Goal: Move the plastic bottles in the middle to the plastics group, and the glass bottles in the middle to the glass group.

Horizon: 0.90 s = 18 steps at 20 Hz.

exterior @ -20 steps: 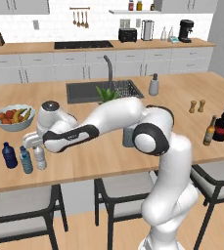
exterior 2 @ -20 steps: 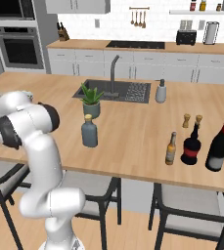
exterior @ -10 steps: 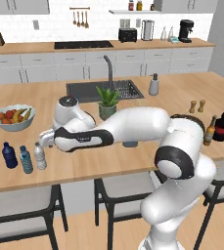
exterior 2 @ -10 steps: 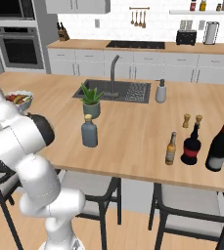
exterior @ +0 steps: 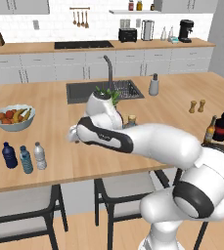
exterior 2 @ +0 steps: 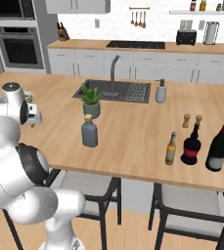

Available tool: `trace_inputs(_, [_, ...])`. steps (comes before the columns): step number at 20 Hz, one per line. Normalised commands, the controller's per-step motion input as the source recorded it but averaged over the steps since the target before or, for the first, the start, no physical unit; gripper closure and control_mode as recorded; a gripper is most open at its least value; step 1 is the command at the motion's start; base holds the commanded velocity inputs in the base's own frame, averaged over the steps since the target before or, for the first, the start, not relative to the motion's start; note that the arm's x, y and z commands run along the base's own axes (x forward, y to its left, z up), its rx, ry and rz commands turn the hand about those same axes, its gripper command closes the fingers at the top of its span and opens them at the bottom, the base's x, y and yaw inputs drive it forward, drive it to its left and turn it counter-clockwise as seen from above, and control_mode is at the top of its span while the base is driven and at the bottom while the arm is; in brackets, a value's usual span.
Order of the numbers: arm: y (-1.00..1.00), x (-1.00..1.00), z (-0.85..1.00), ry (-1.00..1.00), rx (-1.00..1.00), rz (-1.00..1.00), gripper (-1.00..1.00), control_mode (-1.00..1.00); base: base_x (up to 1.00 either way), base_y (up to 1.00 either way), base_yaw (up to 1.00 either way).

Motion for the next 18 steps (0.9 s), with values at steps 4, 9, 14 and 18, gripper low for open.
trace_inputs(4, [-0.94, -0.03, 0.20, 0.09, 0.00, -0.10, -1.00, -1.00, 0.00, 0.00, 0.00])
trace_inputs(9, [-0.92, 0.00, 0.22, 0.15, 0.00, -0.14, -1.00, -1.00, 0.00, 0.00, 0.00])
trace_inputs(14, [-0.84, 0.00, 0.22, 0.13, 0.00, -0.12, -1.00, -1.00, 0.00, 0.00, 0.00])
trace_inputs(18, [-0.66, 0.18, 0.04, 0.02, -0.01, -0.11, -1.00, -1.00, 0.00, 0.00, 0.00])
